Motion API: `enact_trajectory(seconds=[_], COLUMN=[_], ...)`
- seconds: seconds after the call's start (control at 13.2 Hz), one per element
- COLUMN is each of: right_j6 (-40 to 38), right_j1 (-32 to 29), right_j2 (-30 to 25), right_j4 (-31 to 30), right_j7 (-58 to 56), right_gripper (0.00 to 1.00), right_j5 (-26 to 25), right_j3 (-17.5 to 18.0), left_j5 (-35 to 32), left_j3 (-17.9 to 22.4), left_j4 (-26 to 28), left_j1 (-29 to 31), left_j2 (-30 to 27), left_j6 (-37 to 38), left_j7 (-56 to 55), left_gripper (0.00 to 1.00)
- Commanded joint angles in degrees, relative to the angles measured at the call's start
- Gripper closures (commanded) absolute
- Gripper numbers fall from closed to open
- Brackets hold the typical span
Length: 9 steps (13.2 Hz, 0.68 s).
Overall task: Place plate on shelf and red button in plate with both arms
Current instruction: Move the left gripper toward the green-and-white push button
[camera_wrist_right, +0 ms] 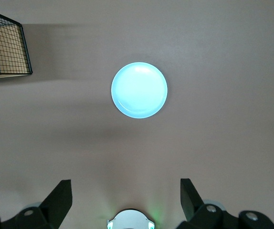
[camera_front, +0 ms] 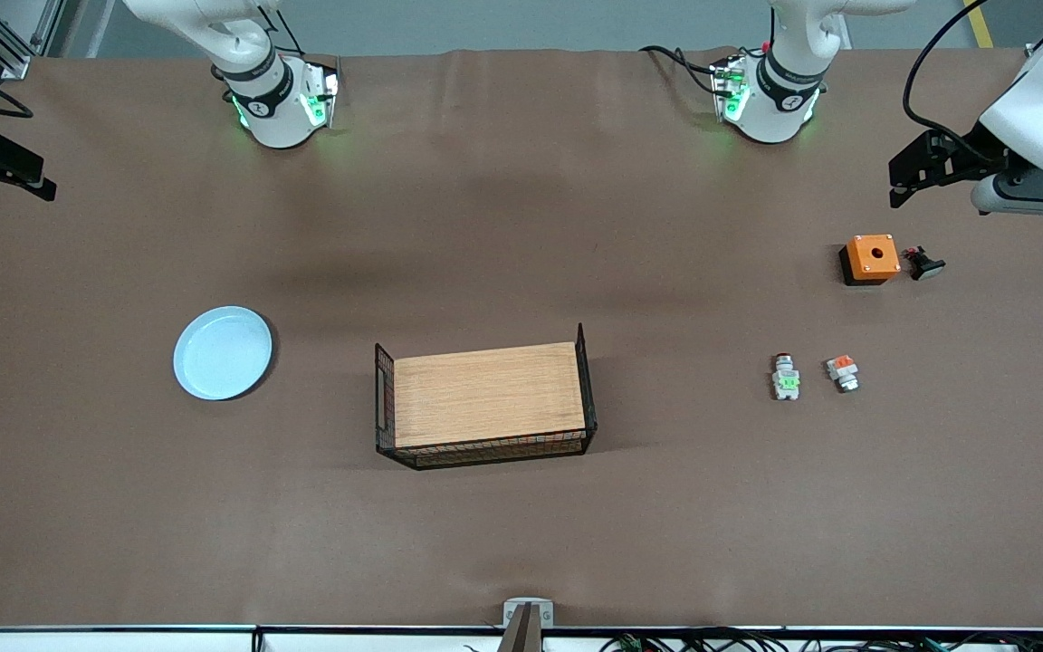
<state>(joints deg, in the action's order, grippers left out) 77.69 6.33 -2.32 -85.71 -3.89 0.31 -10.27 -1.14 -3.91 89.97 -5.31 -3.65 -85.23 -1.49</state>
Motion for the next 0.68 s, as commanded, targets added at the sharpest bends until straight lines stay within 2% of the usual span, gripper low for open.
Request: enact_trajectory(seconds=[0.0,0.15,0.38,0.61], right_j6=[-0.4,-0.4,-0.4,-0.4], right_j1=[-0.4,-0.4,-0.4,-0.4], right_j2=[0.8,0.8,1.0,1.6], right_j4=[1.5,1.5,1.5,1.4], right_j7=[0.3,0.2,0.3,0.3], right_gripper=[0.0,0.0,0.0,0.0], right_j5=[-0.6,-0.6,-0.7,-0.4], right_j3=[0.2,0.2,0.2,0.2], left_j5=[-0.5,-0.5,-0.4,-0.1], left_j3=[-0.1,-0.4,-0.8,-1.0], left_j4=[0.6,0.6,0.5,1.4], left_j1=[-0.2,-0.4,-0.6,-0.2], left_j2=[-0.8,-0.6,3.6,10.7], left_j6=[-0.2,-0.2,-0.7,-8.0], left_j7=[-1.2,-1.1,-1.1,-0.9], left_gripper=[0.0,0.0,0.0,0.0])
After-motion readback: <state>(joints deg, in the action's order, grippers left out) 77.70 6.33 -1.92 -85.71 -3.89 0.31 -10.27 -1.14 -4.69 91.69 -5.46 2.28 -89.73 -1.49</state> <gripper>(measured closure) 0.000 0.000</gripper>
